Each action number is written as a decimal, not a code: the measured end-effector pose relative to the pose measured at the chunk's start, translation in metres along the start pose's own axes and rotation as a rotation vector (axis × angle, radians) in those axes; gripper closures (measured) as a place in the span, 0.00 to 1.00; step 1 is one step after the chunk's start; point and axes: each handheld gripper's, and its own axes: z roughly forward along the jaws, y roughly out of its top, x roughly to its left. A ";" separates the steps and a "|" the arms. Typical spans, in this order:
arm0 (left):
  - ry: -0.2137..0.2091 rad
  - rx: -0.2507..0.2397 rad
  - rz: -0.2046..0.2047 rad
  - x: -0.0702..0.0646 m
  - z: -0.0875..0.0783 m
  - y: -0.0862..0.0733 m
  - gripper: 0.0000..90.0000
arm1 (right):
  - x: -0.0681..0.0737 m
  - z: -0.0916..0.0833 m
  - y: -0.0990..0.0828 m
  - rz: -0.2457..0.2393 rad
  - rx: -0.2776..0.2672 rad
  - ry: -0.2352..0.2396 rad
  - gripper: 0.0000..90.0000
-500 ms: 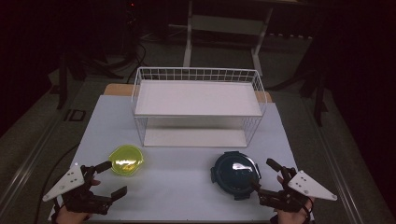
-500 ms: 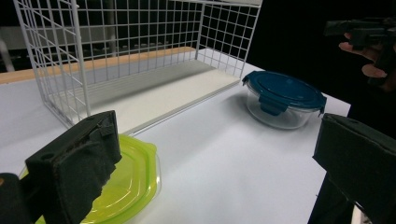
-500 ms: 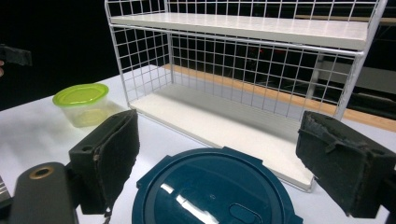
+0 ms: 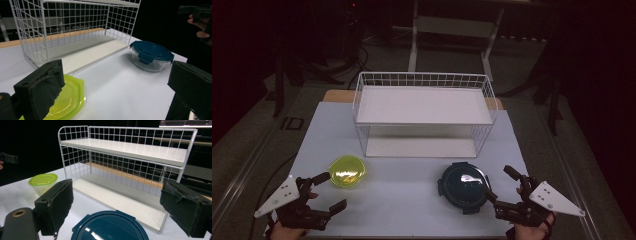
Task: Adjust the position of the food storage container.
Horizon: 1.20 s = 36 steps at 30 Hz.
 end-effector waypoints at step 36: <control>-0.015 -0.013 0.023 -0.003 0.002 0.001 0.00 | -0.062 0.071 -0.005 0.066 0.266 0.017 0.87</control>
